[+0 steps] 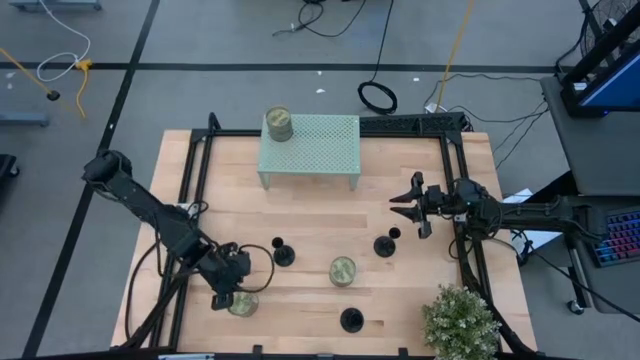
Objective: Pick & Place candle stick holders
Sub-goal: Put the bottom scented candle on the shelf
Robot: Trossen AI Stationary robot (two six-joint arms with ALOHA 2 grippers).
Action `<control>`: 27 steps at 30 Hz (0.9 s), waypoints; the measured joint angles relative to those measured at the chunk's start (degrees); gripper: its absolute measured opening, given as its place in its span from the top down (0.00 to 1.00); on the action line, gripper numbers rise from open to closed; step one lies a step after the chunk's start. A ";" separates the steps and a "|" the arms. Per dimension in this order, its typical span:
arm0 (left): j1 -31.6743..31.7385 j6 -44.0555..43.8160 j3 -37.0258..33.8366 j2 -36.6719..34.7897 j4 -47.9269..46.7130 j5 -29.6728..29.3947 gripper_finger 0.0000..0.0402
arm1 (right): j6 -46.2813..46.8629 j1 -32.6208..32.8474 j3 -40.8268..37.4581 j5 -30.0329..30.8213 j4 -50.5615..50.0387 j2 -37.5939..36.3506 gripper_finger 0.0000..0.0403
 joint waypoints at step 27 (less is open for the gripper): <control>7.34 15.25 13.47 2.46 -16.95 -0.90 0.99 | -2.58 0.00 0.00 -0.03 3.43 0.18 0.76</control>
